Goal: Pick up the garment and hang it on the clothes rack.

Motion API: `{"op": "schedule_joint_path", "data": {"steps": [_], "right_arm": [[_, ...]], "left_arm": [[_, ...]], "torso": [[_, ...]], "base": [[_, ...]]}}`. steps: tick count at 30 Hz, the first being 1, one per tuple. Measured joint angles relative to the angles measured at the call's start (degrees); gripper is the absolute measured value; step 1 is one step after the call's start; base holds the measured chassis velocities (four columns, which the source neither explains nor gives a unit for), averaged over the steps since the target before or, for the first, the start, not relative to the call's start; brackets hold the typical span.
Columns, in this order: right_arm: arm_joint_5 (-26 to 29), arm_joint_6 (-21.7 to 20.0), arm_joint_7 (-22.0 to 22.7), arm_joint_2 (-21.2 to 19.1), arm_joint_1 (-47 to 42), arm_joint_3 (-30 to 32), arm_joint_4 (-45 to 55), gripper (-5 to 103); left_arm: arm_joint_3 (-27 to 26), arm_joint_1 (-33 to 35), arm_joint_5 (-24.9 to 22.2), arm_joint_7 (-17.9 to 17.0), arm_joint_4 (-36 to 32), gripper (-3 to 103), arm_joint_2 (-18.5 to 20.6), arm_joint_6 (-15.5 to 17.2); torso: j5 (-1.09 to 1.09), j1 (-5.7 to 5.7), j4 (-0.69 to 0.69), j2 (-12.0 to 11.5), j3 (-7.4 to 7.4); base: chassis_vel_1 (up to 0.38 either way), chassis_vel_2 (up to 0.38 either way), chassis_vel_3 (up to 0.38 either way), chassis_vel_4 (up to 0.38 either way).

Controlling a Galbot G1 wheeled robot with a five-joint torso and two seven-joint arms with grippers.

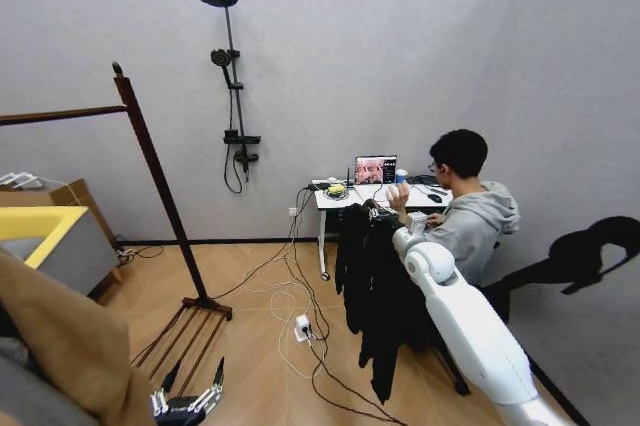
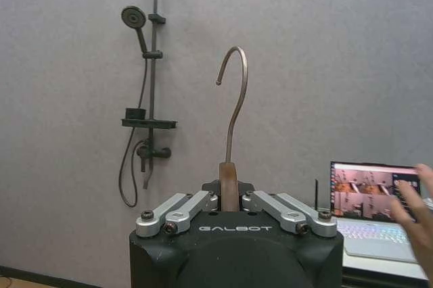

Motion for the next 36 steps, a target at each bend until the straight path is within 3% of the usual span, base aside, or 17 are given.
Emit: {"op": "schedule_joint_path", "data": {"steps": [36], "right_arm": [[0.88,0.29,-1.62,-1.81,-1.73,2.71,2.39,10]], "left_arm": [[0.0,0.0,0.0,0.0,0.0,100,0.0,0.0]], "torso": [[0.0,0.01,0.03,0.0,0.01]], "base": [[0.123,0.116,0.119,0.114]]}}
